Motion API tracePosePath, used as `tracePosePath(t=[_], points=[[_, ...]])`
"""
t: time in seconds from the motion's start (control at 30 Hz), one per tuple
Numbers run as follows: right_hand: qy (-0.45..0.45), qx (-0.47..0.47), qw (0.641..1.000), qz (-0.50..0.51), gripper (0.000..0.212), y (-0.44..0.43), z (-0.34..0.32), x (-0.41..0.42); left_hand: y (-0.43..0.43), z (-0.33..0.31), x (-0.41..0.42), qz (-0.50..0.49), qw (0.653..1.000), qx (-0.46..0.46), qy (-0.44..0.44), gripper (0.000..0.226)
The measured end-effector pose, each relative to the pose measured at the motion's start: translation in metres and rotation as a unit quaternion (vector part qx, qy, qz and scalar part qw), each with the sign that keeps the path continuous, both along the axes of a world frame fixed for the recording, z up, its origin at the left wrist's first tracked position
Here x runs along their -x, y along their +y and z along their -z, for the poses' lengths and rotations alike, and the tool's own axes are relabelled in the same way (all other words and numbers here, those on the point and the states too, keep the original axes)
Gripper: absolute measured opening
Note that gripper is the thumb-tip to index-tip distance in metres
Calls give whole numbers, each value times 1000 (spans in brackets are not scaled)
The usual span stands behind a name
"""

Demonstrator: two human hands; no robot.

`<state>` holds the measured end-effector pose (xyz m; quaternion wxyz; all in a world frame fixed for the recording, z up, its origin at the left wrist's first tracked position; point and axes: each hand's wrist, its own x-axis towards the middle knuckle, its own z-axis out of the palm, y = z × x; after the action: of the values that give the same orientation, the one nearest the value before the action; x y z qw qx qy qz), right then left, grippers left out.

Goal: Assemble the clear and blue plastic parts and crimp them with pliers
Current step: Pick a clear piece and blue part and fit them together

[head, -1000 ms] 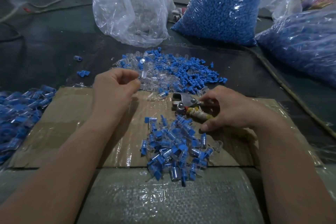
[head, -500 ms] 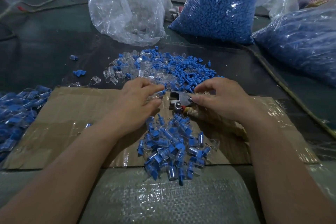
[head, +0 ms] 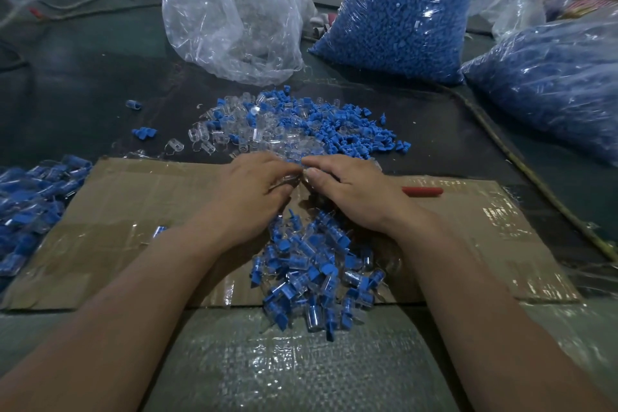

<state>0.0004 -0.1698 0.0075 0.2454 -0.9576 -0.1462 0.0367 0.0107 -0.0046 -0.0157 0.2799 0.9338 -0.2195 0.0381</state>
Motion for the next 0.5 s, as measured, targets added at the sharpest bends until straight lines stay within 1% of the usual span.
tracePosePath(t=[0.07,0.27,0.5], points=[[6,15,1000,-6,43,0,0,-1,-1,-2,0,0,1000,0,-5,35],[8,-17,1000,-18,28,0,2,-6,-2,-4,1,-5,999,34,-14,32],[-4,-44,999,-31,33,4,3,-8,-3,-5,2,-36,998,51,-13,31]])
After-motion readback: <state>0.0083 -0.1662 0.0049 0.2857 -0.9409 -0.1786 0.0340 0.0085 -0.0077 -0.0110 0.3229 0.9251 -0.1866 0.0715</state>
